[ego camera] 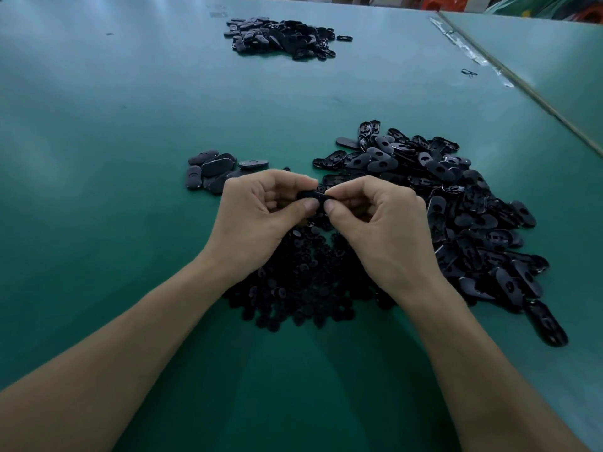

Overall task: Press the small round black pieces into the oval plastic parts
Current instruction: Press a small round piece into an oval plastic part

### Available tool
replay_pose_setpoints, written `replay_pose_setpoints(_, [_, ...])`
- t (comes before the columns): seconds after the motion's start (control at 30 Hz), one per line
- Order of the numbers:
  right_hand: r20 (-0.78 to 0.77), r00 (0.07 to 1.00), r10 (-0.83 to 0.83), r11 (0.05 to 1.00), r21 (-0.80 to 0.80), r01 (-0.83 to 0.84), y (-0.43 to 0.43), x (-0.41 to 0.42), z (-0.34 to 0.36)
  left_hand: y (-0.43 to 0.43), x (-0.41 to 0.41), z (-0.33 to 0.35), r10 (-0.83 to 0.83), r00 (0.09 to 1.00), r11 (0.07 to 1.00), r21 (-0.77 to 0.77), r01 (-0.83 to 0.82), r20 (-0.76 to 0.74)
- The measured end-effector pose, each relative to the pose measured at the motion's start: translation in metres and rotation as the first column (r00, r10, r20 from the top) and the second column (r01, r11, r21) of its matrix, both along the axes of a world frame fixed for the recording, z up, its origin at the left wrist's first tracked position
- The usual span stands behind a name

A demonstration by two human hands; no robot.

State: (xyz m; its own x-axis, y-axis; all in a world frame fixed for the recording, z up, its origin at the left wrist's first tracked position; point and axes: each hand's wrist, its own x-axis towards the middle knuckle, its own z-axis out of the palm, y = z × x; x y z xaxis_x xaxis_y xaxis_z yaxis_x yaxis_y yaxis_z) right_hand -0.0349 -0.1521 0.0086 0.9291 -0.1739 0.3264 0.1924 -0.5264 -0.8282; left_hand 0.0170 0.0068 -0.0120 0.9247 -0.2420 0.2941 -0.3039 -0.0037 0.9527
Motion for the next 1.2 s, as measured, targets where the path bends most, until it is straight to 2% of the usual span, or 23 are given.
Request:
replay_pose_setpoints(0.2, [0.184, 0.977, -0.106, 0.953, -0.260, 0.152, 0.011, -0.004, -0.006, 0.000, 0.001, -0.002, 0.049, 0.998, 0.998, -0.041, -0.050, -0.033])
replay_pose_setpoints(0.3, [0.247, 0.964, -0.103, 0.938, -0.298, 0.176, 0.014, -0.005, -0.008, 0.000, 0.000, -0.002, 0.052, 0.998, 0.997, -0.056, -0.055, -0.042])
replay_pose_setpoints(0.4, [0.270, 0.959, -0.089, 0.946, -0.279, 0.166, 0.017, -0.005, -0.007, -0.001, -0.002, -0.001, 0.058, 0.997, 0.996, -0.069, -0.061, -0.053])
replay_pose_setpoints(0.57, [0.192, 0.976, -0.107, 0.966, -0.211, 0.148, 0.019, -0.005, -0.007, -0.001, -0.002, -0.001, 0.035, 0.998, 0.997, -0.068, -0.038, -0.049])
replay_pose_setpoints(0.87, [0.062, 0.990, -0.123, 0.992, 0.013, 0.123, 0.019, -0.003, -0.004, -0.003, -0.006, 0.002, 0.030, 0.999, 1.000, -0.003, -0.030, 0.019])
replay_pose_setpoints(1.2, [0.069, 0.994, -0.088, 0.996, 0.018, 0.087, 0.018, -0.003, -0.005, -0.003, -0.007, 0.004, 0.010, 1.000, 1.000, 0.008, -0.010, -0.005])
